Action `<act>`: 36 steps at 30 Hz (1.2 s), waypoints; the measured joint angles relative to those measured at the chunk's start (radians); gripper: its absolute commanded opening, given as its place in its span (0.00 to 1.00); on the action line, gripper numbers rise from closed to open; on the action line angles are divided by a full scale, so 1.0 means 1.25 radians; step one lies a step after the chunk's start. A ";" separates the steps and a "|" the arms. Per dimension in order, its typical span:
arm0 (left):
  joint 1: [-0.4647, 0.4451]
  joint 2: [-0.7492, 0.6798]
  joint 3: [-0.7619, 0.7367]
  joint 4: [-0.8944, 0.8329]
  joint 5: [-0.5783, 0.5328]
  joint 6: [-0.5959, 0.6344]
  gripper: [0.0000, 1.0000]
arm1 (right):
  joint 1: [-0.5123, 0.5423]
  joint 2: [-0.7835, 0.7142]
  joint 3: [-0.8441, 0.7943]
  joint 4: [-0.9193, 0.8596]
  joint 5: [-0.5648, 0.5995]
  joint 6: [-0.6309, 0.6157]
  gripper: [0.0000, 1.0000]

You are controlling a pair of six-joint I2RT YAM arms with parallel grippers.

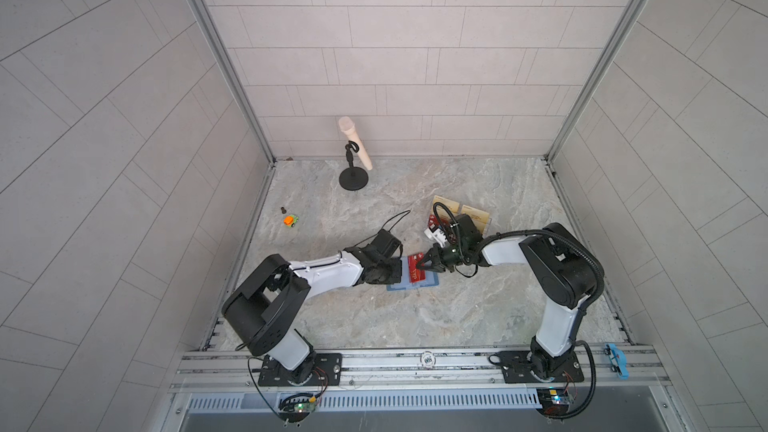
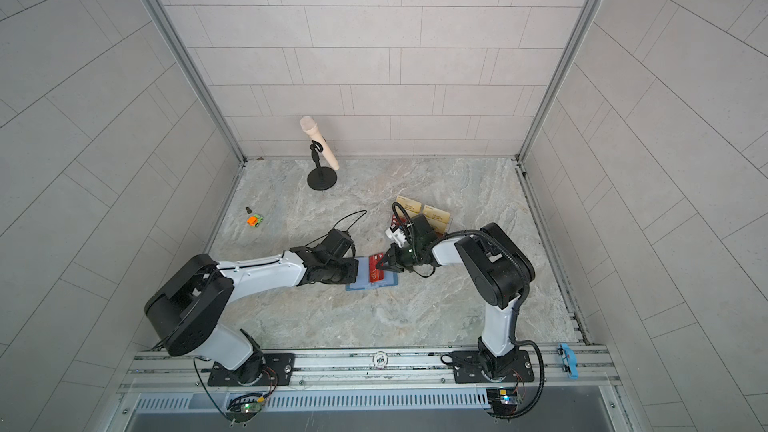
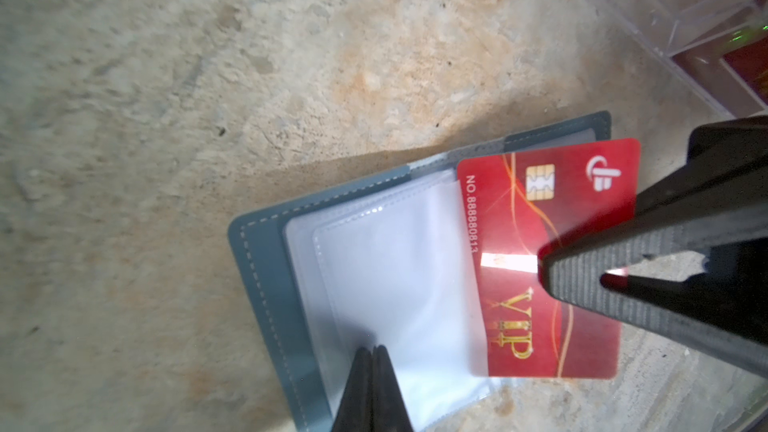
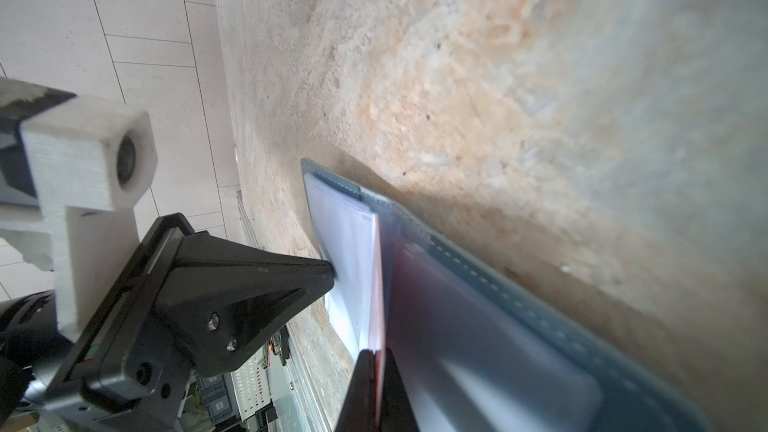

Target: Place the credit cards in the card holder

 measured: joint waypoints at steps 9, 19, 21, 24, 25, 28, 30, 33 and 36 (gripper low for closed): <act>0.000 0.000 0.000 -0.002 0.000 0.004 0.04 | -0.001 0.000 0.010 -0.042 -0.027 -0.043 0.00; 0.000 0.000 0.002 -0.009 0.000 0.005 0.04 | -0.002 0.006 0.032 -0.088 -0.046 -0.081 0.00; 0.000 0.000 0.003 -0.011 0.000 0.005 0.04 | -0.001 0.008 0.034 -0.090 -0.049 -0.084 0.00; 0.000 0.000 0.003 -0.013 0.000 0.005 0.04 | -0.001 0.008 0.035 -0.091 -0.049 -0.086 0.00; 0.000 0.000 0.003 -0.013 0.000 0.005 0.04 | -0.001 0.008 0.036 -0.091 -0.049 -0.087 0.00; 0.000 0.000 0.003 -0.013 0.000 0.005 0.04 | -0.001 0.008 0.036 -0.092 -0.049 -0.086 0.00; 0.000 0.000 0.003 -0.013 0.000 0.005 0.04 | -0.001 0.008 0.036 -0.092 -0.048 -0.086 0.00; 0.000 0.000 0.003 -0.013 0.000 0.005 0.04 | 0.003 0.008 0.038 -0.091 -0.042 -0.083 0.00; 0.001 0.000 0.003 -0.014 0.000 0.005 0.04 | 0.010 0.008 0.042 -0.091 -0.035 -0.081 0.00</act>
